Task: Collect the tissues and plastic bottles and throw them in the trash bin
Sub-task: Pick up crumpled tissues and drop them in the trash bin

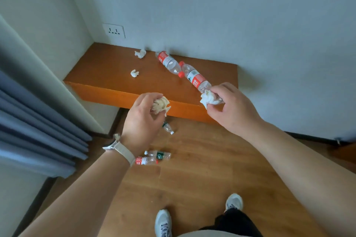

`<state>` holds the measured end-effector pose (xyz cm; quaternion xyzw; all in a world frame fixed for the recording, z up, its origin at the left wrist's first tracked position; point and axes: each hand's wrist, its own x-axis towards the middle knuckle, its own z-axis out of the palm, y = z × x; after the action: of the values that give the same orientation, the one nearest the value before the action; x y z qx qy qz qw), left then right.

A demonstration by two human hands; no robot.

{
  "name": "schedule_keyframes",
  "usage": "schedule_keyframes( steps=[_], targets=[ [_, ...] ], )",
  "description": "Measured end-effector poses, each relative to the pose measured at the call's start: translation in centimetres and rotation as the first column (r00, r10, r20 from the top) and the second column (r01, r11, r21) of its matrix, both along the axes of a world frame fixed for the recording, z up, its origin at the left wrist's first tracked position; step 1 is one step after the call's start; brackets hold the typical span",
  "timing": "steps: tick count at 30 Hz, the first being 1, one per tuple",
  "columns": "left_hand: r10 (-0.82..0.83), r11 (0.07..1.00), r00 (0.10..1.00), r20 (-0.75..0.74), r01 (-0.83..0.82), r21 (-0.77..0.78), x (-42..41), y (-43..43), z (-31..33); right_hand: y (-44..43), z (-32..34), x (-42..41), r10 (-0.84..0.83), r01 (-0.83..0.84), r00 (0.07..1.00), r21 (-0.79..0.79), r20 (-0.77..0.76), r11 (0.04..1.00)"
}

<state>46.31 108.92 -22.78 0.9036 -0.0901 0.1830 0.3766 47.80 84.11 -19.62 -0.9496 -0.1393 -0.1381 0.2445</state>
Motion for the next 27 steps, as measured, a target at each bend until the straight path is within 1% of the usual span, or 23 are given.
schedule_keyframes(
  steps=[4,8,11,15,19,22,27],
  targets=[
    [-0.112,0.993,0.993,0.029,0.113,-0.023,0.5,-5.2,1.3,-5.0,0.9,-1.9,-0.103,0.103,0.995,0.011,-0.013,0.995],
    [-0.202,0.979,0.979,-0.011,0.202,-0.040,0.7,-12.0,2.6,-11.6,1.9,-3.6,-0.212,0.212,0.977,0.021,-0.022,0.977],
    [-0.303,0.953,0.953,-0.003,0.303,0.006,1.2,-18.0,3.4,-17.3,2.5,-4.8,-0.291,0.292,0.956,0.050,-0.026,0.955],
    [-0.357,0.934,0.934,0.012,0.356,0.041,1.5,-26.6,4.5,-25.4,2.9,-7.4,-0.371,0.373,0.928,0.082,-0.038,0.924],
    [-0.464,0.885,0.884,0.051,0.461,0.054,1.4,-35.4,5.8,-33.3,3.9,-9.5,-0.451,0.453,0.892,0.090,-0.043,0.887],
    [-0.525,0.851,0.850,0.033,0.523,0.056,1.1,-41.9,6.4,-38.5,4.5,-11.4,-0.524,0.525,0.851,0.098,-0.039,0.846],
    [-0.634,0.773,0.773,0.028,0.634,0.020,-0.8,-51.4,6.6,-45.6,4.9,-15.3,-0.637,0.638,0.770,0.039,-0.041,0.769]
  ],
)
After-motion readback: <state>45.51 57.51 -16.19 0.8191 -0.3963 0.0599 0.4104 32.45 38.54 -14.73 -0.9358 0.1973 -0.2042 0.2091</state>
